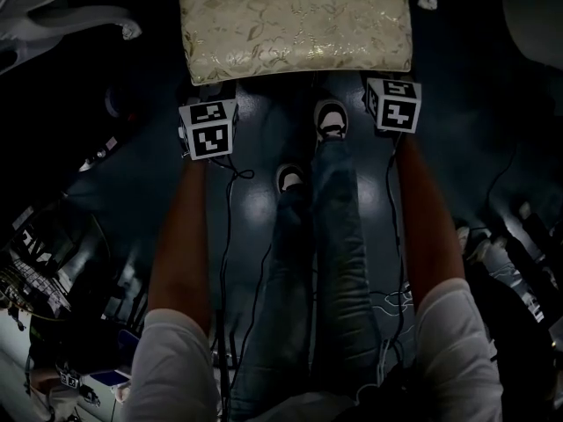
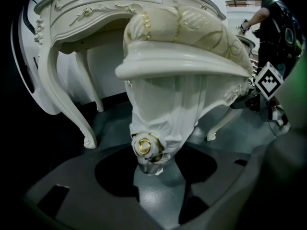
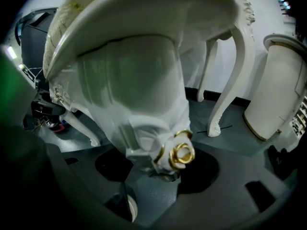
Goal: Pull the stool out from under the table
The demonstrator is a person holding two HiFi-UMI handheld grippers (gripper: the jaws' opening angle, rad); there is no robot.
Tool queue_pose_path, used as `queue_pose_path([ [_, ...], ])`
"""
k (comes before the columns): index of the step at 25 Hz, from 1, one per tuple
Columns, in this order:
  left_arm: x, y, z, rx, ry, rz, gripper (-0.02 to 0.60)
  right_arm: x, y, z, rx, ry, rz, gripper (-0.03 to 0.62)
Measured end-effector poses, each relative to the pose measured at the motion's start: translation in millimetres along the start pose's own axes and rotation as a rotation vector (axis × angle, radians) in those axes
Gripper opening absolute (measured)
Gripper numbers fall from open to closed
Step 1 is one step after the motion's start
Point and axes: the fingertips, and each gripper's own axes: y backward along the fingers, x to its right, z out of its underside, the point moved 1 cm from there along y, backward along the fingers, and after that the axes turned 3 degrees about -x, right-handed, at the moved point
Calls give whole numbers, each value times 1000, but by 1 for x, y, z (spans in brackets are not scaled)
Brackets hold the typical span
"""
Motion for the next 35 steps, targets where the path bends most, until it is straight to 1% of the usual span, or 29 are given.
queue_pose_path([
  [3,1,2,3,-10,-8,10,252,-4,4,4,3,-9,-1,256],
  [8,19,31,51,-17,-23,24,252,-24,39,52,-7,-26,9,256],
  [10,23,36,59,-25,-22,25,251,-27,42,60,-18,-22,2,256],
  [14,23,37,59,-49,-6,24,252,-27,41,57,-42,-6,-16,256],
  [21,27,38,63,-57,20,13,252,-25,39,55,-38,5,-28,256],
  [26,29,40,65,-80,26,14,252,-24,39,56,-55,20,-44,256],
  [35,33,42,66,-112,46,7,252,-21,39,52,-57,40,-53,256],
])
